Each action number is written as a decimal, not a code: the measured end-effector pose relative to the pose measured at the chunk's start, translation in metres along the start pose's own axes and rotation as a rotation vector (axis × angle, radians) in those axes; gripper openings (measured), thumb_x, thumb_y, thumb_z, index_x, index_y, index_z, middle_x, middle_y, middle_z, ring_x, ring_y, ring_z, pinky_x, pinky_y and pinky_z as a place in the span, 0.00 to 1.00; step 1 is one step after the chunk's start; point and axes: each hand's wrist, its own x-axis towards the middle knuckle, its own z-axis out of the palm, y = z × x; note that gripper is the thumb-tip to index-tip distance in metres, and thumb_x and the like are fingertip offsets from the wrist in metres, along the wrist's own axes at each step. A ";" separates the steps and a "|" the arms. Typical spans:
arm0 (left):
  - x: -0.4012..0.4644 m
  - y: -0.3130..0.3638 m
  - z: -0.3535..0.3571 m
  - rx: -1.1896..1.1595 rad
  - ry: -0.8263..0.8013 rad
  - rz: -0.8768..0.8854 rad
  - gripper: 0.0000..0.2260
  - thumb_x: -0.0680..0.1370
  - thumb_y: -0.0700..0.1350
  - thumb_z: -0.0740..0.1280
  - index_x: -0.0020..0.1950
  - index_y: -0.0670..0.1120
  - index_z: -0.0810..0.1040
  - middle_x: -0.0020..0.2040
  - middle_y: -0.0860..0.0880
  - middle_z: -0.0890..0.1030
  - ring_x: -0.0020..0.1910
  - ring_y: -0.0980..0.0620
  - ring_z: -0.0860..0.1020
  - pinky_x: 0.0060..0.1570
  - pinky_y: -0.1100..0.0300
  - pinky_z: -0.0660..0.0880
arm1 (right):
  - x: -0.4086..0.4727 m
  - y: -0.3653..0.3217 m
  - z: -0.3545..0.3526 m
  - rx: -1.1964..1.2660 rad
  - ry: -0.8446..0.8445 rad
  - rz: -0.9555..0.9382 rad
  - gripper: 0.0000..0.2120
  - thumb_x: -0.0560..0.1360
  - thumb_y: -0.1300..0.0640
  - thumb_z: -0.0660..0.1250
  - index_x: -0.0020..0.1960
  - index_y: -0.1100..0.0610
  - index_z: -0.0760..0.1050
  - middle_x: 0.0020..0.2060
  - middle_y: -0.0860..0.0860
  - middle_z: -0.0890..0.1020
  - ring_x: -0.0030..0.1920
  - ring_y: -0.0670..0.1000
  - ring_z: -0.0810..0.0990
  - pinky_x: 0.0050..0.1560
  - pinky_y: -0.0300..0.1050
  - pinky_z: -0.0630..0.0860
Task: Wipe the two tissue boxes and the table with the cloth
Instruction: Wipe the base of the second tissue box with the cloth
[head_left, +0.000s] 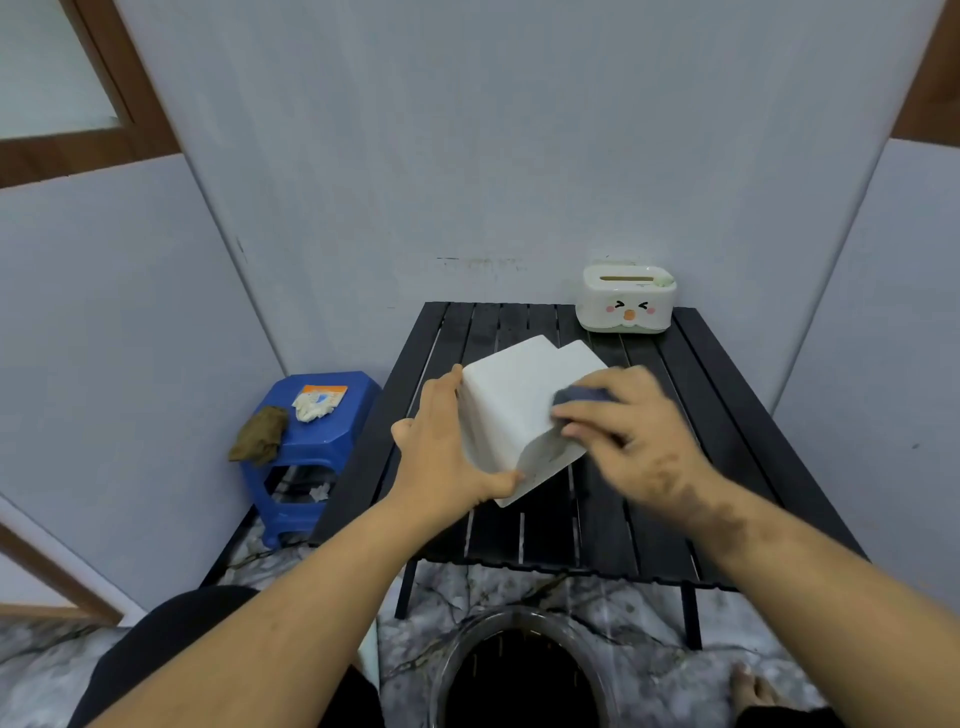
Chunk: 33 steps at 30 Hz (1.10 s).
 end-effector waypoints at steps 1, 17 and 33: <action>-0.001 0.002 0.000 -0.007 -0.005 -0.003 0.54 0.59 0.57 0.81 0.78 0.56 0.54 0.65 0.58 0.65 0.58 0.54 0.60 0.62 0.48 0.70 | 0.001 -0.018 0.009 0.016 -0.046 -0.088 0.07 0.73 0.58 0.70 0.50 0.55 0.85 0.48 0.52 0.81 0.48 0.56 0.74 0.53 0.45 0.72; -0.011 0.012 0.011 0.095 0.030 0.141 0.52 0.61 0.56 0.84 0.77 0.51 0.57 0.60 0.60 0.63 0.56 0.70 0.58 0.61 0.43 0.71 | 0.036 -0.038 0.034 0.032 0.057 0.094 0.07 0.74 0.55 0.71 0.51 0.54 0.84 0.45 0.53 0.76 0.47 0.53 0.71 0.52 0.38 0.66; 0.000 0.019 0.000 0.127 -0.118 0.090 0.55 0.66 0.54 0.82 0.80 0.56 0.46 0.69 0.58 0.59 0.63 0.52 0.55 0.68 0.47 0.65 | 0.011 0.034 -0.023 0.209 0.086 0.499 0.09 0.73 0.54 0.73 0.53 0.49 0.83 0.49 0.47 0.81 0.50 0.43 0.79 0.51 0.27 0.72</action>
